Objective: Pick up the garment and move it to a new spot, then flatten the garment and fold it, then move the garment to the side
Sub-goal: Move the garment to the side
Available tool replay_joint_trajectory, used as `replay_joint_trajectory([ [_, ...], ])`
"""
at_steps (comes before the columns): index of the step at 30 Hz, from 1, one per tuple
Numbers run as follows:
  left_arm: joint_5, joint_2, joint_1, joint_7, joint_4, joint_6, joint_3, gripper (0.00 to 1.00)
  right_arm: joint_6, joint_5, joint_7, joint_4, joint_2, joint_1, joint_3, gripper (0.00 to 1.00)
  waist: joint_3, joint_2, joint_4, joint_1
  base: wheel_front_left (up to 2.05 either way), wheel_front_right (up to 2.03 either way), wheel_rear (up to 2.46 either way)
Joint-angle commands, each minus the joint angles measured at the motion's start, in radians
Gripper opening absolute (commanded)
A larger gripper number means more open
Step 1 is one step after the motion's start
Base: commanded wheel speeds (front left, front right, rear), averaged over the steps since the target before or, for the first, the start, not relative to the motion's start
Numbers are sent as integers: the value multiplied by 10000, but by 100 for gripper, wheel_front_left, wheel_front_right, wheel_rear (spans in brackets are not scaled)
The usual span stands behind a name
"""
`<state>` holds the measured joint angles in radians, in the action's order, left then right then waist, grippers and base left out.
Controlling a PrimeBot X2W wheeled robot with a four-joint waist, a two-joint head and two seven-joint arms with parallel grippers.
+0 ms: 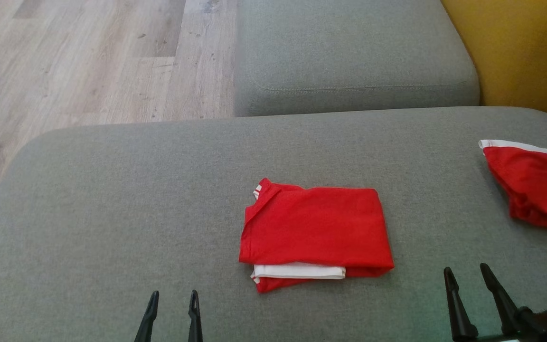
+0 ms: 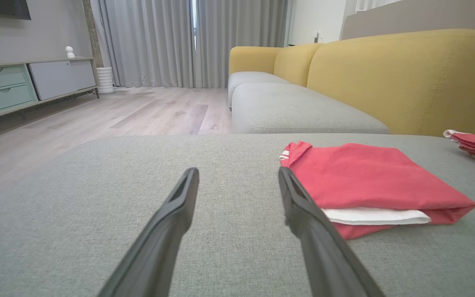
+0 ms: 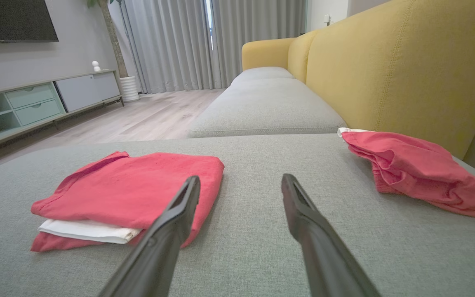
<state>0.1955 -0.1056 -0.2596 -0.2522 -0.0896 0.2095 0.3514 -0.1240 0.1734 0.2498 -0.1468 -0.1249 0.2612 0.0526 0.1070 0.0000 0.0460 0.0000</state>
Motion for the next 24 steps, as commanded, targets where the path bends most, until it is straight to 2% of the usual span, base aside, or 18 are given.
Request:
replay_joint_trajectory([
  [1, -96, 161, 379, -95, 313, -48, -414, 100, -67, -32, 119, 290, -162, -437, 194, 100, -9, 0, 14, 0, 0, 0, 0],
  [24, -479, 396, 314, -95, 149, -421, -822, 100, -67, -346, 120, 23, -57, -443, 195, 100, 57, 0, 147, 0, 0, 0, 0],
])
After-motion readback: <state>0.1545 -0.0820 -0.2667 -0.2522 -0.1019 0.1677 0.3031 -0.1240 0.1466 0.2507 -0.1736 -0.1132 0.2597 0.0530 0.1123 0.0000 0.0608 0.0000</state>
